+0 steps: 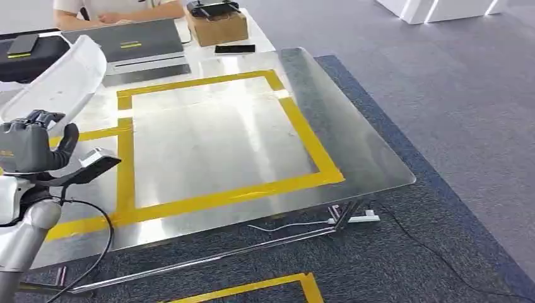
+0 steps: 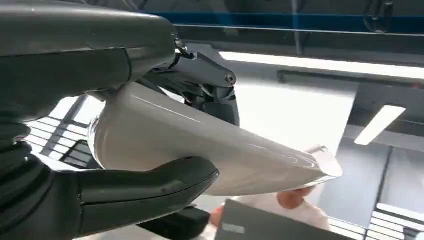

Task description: Take the parts from the cabinet and place them on the table.

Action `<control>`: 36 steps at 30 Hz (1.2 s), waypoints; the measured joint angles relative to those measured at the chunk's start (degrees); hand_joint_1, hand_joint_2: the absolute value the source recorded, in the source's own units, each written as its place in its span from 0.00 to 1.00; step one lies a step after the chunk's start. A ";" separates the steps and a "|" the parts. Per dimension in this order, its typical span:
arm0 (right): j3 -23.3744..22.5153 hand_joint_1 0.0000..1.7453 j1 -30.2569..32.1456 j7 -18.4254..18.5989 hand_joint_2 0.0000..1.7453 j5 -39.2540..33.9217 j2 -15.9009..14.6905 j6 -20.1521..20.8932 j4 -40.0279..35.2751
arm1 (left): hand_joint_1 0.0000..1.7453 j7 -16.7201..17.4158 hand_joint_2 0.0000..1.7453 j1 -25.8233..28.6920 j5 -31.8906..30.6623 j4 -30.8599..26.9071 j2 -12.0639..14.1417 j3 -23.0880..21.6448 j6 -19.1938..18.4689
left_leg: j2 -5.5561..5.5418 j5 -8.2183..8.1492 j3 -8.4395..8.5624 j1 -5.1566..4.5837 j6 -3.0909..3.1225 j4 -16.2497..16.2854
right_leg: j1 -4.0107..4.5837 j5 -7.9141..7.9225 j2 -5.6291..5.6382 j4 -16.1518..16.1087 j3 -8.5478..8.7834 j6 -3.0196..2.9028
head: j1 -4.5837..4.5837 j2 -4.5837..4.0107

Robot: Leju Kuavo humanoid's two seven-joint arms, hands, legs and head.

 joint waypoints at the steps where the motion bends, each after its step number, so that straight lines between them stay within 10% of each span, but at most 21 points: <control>1: 0.02 0.00 -0.09 -0.09 0.00 -0.02 0.00 0.07 0.00 | 1.00 0.07 1.00 -0.01 0.00 -0.02 -0.11 -0.09 -0.02 | -0.63 0.35 -0.41 0.19 -0.30 -0.21 | 0.22 -0.01 -0.85 0.66 0.10 -0.55 | -0.20 0.02; 4: 0.02 0.00 -0.12 -0.11 0.00 -0.33 0.00 0.04 0.00 | 1.00 0.07 1.00 0.36 0.02 0.00 0.20 -0.11 -0.02 | -2.58 0.86 -0.73 0.47 -1.36 -0.53 | 0.15 0.28 -3.36 0.28 0.45 -1.76 | -0.02 0.02; 6: 0.00 0.00 -0.18 -0.17 0.00 -0.35 -0.20 0.02 0.00 | 1.00 0.07 1.00 0.08 0.04 0.00 0.37 -0.11 -0.02 | 4.20 -1.18 -2.18 0.00 -1.82 2.67 | 0.48 0.24 -4.80 0.03 0.79 -2.50 | -0.96 0.00; 10: 0.00 0.00 0.04 -0.13 0.00 -0.39 -0.22 0.07 0.00 | 1.00 0.07 1.00 0.43 0.07 0.13 0.15 -0.48 -0.04 | 5.98 -6.33 -9.00 0.27 -2.18 16.92 | 0.99 -0.21 -8.43 0.03 1.06 -3.07 | -0.96 0.02; 14: 0.00 0.00 -0.29 -0.28 0.00 -0.68 -0.20 1.20 0.00 | 1.00 0.07 1.00 0.43 0.07 0.22 0.26 -0.52 -0.11 | 6.79 1.53 -0.79 -0.24 -0.72 1.49 | 1.21 -0.72 -10.23 -0.05 1.73 -2.89 | -0.94 0.00; 18: 0.00 0.00 -0.35 -0.31 0.00 -0.63 -0.11 2.27 0.00 | 1.00 0.07 1.00 0.14 0.07 0.22 0.39 -0.63 -0.44 | 7.29 0.21 0.20 -1.10 0.09 -0.68 | 1.26 -0.54 -11.02 -0.74 1.79 -1.86 | -0.96 0.00; 21: 0.00 0.00 -0.41 -0.50 0.00 -0.74 0.00 2.32 -0.02 | 1.00 0.07 1.00 -0.30 0.07 0.20 0.44 -0.72 -0.50 | 7.15 1.05 1.54 -0.42 0.94 -2.92 | 1.30 -2.17 -8.24 0.96 0.89 -1.28 | -0.83 0.00; 25: 0.00 0.00 -0.06 -0.50 0.00 -0.96 0.00 3.41 0.00 | 1.00 0.00 1.00 -0.62 0.02 0.31 0.15 -1.05 -0.81 | 6.74 0.83 1.54 -0.55 1.36 -2.84 | 1.33 -7.40 -7.00 15.94 -7.52 -0.93 | -0.55 0.00; 27: 0.00 0.00 0.13 -0.48 0.00 -0.98 -0.02 3.69 0.00 | 1.00 -0.04 1.00 -0.63 -0.02 0.42 0.02 -1.36 -1.07 | 6.30 0.62 1.65 -0.42 1.22 -2.59 | 1.23 -3.35 -7.02 12.27 -6.69 -0.70 | -0.55 0.00; 29: 0.00 0.00 0.06 -0.50 0.00 -0.96 -0.02 4.07 0.00 | 1.00 -0.07 1.00 -0.70 -0.04 0.44 -0.07 -1.55 -1.16 | 5.98 0.01 1.69 -0.15 0.65 -1.78 | 1.03 2.25 -6.97 2.07 -2.21 -0.52 | -0.55 0.00; 36: 0.00 0.00 0.02 -0.31 0.00 -0.70 -0.13 4.74 0.00 | 1.00 -0.35 1.00 -1.06 -1.77 0.77 0.42 -2.58 -1.95 | 6.07 -1.78 0.48 -0.15 -1.15 0.78 | 1.01 1.49 -6.64 -0.37 -0.38 -2.64 | -0.70 0.02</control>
